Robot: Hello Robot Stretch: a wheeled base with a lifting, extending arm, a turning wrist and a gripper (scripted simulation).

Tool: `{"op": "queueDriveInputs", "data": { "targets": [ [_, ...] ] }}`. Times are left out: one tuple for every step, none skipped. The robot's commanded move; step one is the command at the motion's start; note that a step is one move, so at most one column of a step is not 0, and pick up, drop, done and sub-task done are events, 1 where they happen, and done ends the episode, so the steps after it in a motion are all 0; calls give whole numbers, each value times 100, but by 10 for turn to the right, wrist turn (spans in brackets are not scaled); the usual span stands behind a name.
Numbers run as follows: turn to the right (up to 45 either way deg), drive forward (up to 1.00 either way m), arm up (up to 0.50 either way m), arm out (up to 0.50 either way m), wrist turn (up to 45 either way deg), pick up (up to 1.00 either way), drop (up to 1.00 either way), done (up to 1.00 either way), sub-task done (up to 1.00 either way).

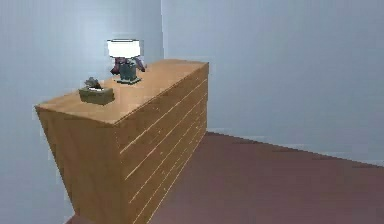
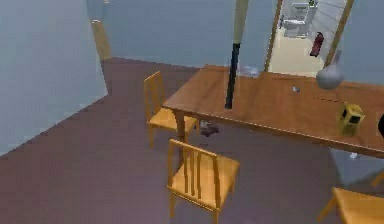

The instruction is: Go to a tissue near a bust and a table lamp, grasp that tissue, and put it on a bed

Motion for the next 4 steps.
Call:
{"op": "queueDriveInputs", "data": {
  "targets": [
    [0, 75, 0, 0, 0, 0, 0, 0, 0],
    [450, 0, 0, 0, 0, 0, 0, 0, 0],
    [450, 0, 0, 0, 0, 0, 0, 0, 0],
    [210, 0, 0, 0, 0, 0, 0, 0, 0]
  ]
}}
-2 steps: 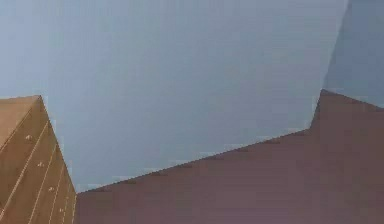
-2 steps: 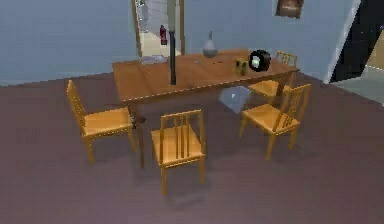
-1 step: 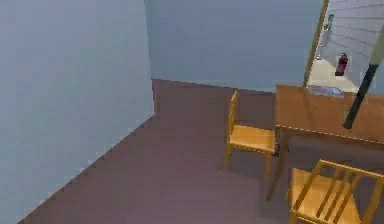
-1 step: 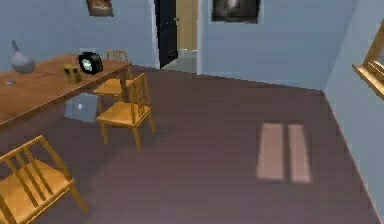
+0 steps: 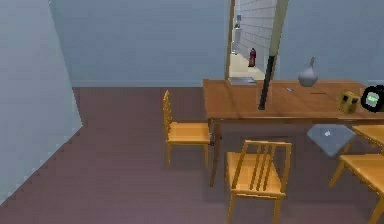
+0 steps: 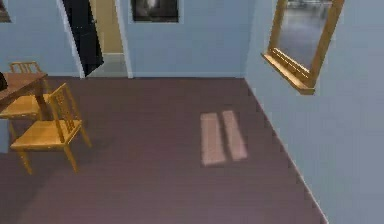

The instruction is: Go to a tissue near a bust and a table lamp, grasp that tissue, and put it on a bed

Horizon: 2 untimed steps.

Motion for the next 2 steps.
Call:
{"op": "queueDriveInputs", "data": {
  "targets": [
    [0, 10, 0, 0, 0, 0, 0, 0, 0],
    [-450, 0, 0, 0, 0, 0, 0, 0, 0]
  ]
}}
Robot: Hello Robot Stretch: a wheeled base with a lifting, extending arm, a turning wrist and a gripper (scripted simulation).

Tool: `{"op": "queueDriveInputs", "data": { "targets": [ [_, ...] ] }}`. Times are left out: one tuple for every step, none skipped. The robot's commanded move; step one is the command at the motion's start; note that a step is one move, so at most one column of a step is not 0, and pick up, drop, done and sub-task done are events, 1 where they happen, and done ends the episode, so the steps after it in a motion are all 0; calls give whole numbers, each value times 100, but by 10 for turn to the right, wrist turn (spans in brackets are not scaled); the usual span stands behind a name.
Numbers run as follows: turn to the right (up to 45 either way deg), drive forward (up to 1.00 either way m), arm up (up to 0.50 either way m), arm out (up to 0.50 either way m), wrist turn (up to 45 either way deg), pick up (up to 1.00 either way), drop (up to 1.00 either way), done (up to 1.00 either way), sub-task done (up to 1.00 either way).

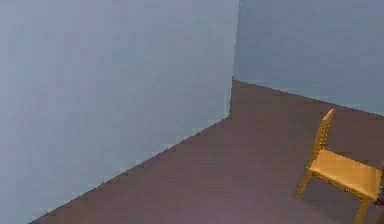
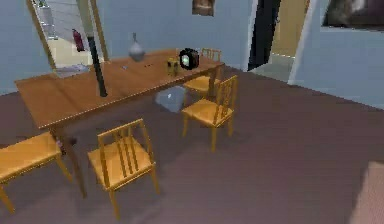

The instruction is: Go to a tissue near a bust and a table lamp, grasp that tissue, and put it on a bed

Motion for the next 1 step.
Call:
{"op": "queueDriveInputs", "data": {
  "targets": [
    [-390, 0, 0, 0, 0, 0, 0, 0, 0]
  ]
}}
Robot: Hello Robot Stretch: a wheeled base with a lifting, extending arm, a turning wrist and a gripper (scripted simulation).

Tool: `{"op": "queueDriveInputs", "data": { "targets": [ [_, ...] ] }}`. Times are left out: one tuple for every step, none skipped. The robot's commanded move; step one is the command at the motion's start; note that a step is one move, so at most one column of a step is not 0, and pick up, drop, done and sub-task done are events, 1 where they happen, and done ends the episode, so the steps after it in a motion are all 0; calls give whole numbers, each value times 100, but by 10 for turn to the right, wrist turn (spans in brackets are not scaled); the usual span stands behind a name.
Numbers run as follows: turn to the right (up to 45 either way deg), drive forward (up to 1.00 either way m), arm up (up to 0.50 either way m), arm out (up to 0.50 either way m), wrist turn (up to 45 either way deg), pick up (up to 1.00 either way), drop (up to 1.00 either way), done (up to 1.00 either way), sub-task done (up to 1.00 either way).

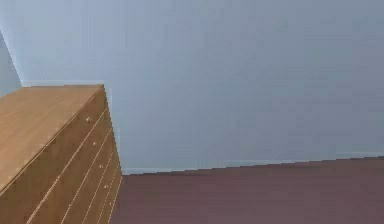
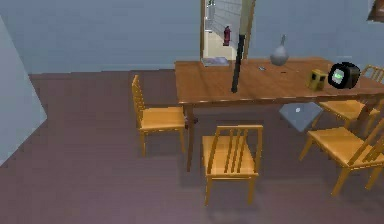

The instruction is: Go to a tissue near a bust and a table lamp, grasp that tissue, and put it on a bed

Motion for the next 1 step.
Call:
{"op": "queueDriveInputs", "data": {
  "targets": [
    [0, 25, 0, 0, 0, 0, 0, 0, 0]
  ]
}}
